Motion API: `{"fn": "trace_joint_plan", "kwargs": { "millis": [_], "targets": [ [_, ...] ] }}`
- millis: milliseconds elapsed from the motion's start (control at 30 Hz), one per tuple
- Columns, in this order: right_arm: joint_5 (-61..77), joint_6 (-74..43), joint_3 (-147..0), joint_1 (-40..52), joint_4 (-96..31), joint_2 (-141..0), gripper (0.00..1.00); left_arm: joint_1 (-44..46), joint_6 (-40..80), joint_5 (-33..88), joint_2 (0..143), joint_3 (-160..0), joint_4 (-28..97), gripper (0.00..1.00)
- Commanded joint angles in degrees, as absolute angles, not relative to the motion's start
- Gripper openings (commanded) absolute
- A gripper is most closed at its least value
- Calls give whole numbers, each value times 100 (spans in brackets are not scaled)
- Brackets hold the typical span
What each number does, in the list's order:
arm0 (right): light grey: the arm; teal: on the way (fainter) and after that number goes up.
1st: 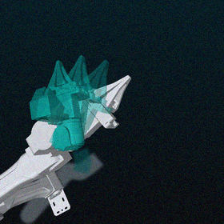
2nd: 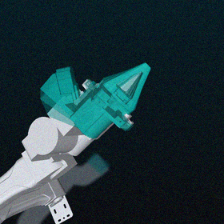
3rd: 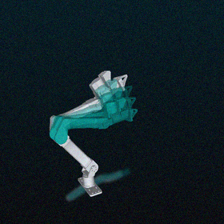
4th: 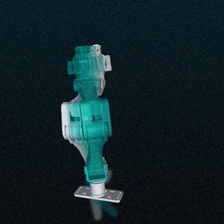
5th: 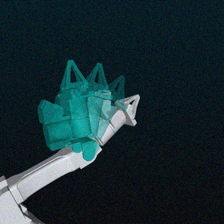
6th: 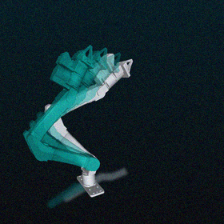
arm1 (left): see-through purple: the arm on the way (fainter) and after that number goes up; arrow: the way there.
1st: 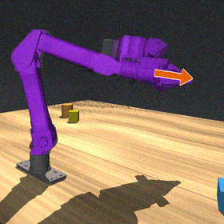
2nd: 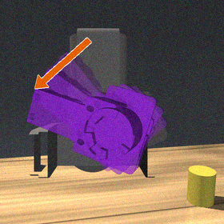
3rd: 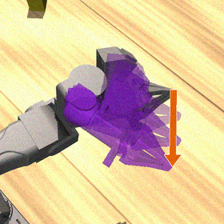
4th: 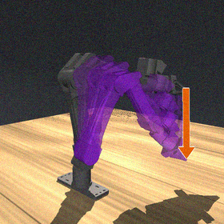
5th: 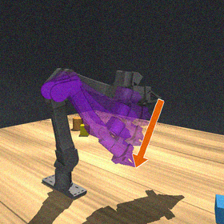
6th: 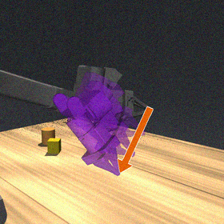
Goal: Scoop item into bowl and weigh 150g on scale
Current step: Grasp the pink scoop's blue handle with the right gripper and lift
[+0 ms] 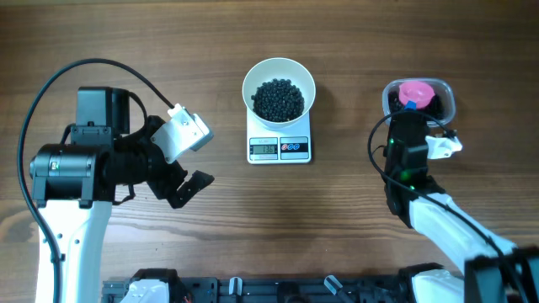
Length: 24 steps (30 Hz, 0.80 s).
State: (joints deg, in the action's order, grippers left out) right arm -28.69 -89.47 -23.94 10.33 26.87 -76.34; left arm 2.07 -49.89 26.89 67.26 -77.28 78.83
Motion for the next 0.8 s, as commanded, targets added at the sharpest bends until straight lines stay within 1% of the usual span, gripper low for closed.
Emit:
{"fn": "trace_joint_plan", "kwargs": {
  "millis": [0, 67, 167, 233, 267, 333, 367, 433, 500, 533, 600, 667, 733, 767],
  "targets": [
    [-2727, -8687, -2547, 1041, 2084, -6761, 5, 158, -5078, 2740, 6674, -7824, 7872, 100],
    [-2738, -8591, -2648, 1041, 1448, -6257, 5, 158, -5078, 2740, 6674, -7824, 7872, 100],
    [-2821, -8130, -2928, 1035, 355, -5468, 5, 158, -5078, 2740, 6674, -7824, 7872, 100],
    [-2685, -7496, -3186, 993, 32, -5083, 5, 158, -5078, 2740, 6674, -7824, 7872, 100],
    [-2495, -6941, -3422, 926, -73, -4895, 4, 158, -5078, 2740, 6674, -7824, 7872, 100],
    [-2285, -6493, -3778, 810, -322, -4812, 5, 158, -5078, 2740, 6674, -7824, 7872, 100],
    [-2178, -6292, -4117, 698, -740, -4827, 5, 158, -5078, 2740, 6674, -7824, 7872, 100],
    [-2025, -5852, -4827, 436, -1673, -4995, 4, 158, -5078, 2740, 6674, -7824, 7872, 100],
    [-1876, -5290, -5483, 187, -2331, -5273, 5, 158, -5078, 2740, 6674, -7824, 7872, 100],
    [-1592, -4624, -6110, -32, -2729, -5586, 5, 158, -5078, 2740, 6674, -7824, 7872, 100],
    [-1181, -3852, -6956, -250, -3326, -6029, 5, 158, -5078, 2740, 6674, -7824, 7872, 100],
    [-1074, -3299, -7627, -366, -3927, -6425, 4, 158, -5078, 2740, 6674, -7824, 7872, 100],
    [-967, -2145, -8663, -421, -4882, -7181, 5, 158, -5078, 2740, 6674, -7824, 7872, 100],
    [-858, -1741, -8989, -421, -5146, -7439, 4, 158, -5078, 2740, 6674, -7824, 7872, 100]
  ]
}}
